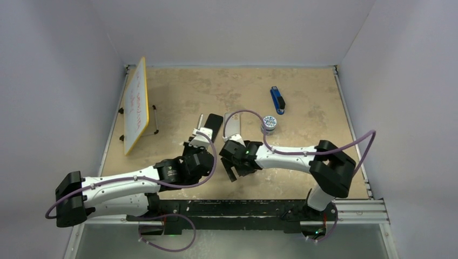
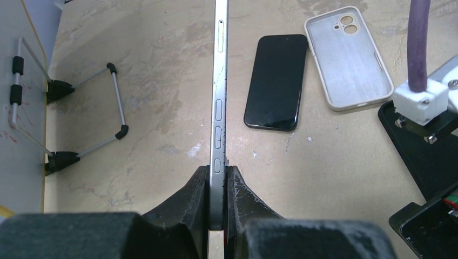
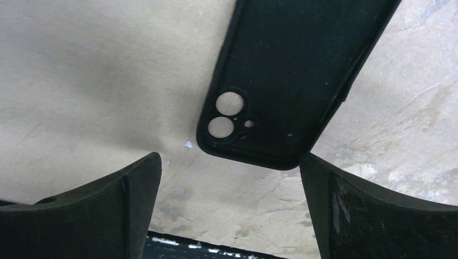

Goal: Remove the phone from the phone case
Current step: Place the phone case at the center of the board, then adjust the phone case at the center of the board.

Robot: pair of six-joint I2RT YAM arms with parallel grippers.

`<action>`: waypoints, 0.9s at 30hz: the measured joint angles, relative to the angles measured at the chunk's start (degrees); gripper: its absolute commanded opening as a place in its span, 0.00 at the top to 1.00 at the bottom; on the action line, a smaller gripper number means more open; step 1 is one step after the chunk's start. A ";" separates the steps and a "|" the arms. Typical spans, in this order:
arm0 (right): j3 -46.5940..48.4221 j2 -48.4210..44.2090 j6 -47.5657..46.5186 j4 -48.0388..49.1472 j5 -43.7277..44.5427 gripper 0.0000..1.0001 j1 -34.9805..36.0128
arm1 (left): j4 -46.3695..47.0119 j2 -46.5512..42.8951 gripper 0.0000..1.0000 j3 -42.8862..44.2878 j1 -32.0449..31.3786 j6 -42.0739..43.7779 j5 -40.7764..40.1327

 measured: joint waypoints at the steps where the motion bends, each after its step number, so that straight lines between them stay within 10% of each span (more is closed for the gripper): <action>1: 0.31 0.85 0.52 -0.70 0.31 0.01 0.24 | -0.20 -0.35 1.00 -0.09 0.02 -0.20 -0.13; 27: -6.99 -10.36 -1.66 1.73 7.15 0.01 -25.09 | -0.35 -4.76 1.00 -1.97 0.02 -0.74 -0.26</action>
